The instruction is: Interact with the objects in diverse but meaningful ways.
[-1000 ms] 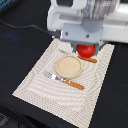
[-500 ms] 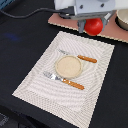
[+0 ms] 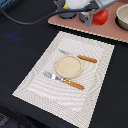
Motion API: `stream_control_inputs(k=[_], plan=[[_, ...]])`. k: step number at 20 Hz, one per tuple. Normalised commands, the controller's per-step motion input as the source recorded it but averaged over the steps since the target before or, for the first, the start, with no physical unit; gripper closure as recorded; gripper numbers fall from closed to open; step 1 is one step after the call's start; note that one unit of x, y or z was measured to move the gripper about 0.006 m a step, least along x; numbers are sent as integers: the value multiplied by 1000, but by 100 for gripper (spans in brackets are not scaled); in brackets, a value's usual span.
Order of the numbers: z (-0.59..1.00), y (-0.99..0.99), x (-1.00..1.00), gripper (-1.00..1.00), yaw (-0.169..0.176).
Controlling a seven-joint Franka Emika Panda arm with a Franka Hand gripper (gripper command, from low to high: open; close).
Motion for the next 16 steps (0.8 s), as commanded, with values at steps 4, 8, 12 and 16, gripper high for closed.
stream_control_inputs(k=[4, 8, 12, 16], plan=[[-4, 365, -573, 100, 133], [-23, 361, -589, 100, 132], [-77, 366, -617, 100, 129], [-97, 374, -627, 100, 127]])
